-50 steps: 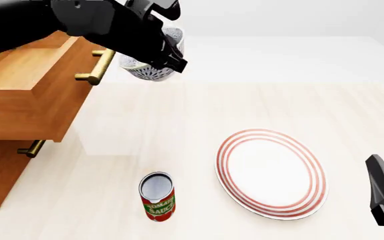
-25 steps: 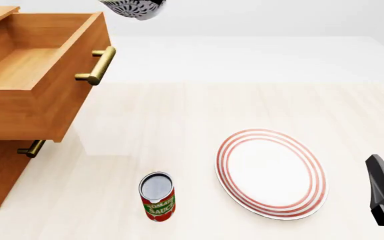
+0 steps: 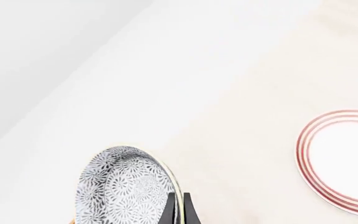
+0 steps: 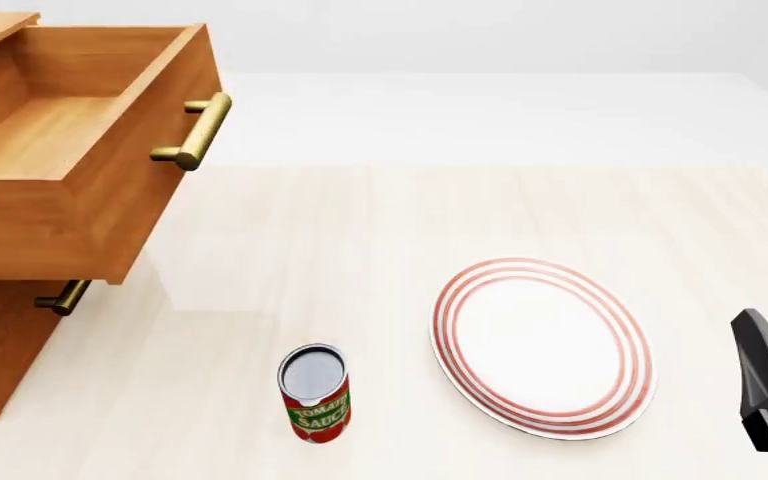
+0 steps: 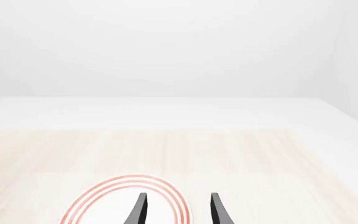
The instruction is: Put the bowl in the top drawer of the cabinet.
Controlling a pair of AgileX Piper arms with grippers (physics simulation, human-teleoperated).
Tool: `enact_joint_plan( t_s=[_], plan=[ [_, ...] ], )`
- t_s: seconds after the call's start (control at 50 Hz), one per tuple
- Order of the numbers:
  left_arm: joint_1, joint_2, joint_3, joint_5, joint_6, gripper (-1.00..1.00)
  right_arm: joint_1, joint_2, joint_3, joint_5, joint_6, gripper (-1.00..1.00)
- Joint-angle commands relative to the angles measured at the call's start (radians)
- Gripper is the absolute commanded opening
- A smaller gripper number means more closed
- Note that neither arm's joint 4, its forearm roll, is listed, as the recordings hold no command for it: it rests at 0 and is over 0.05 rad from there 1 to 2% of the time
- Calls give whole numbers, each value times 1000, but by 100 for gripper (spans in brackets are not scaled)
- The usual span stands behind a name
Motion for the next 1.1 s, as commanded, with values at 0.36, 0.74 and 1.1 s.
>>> enact_joint_plan(
  t_s=[0.36, 0.74, 1.1],
  plan=[
    [239, -116, 230, -115, -2, -100, 0, 0, 0, 0, 0, 100],
    [320, -151, 344, -177, -6, -100, 0, 0, 0, 0, 0, 100],
    [370, -187, 497, -245, -19, -100, 0, 0, 0, 0, 0, 100]
  ],
)
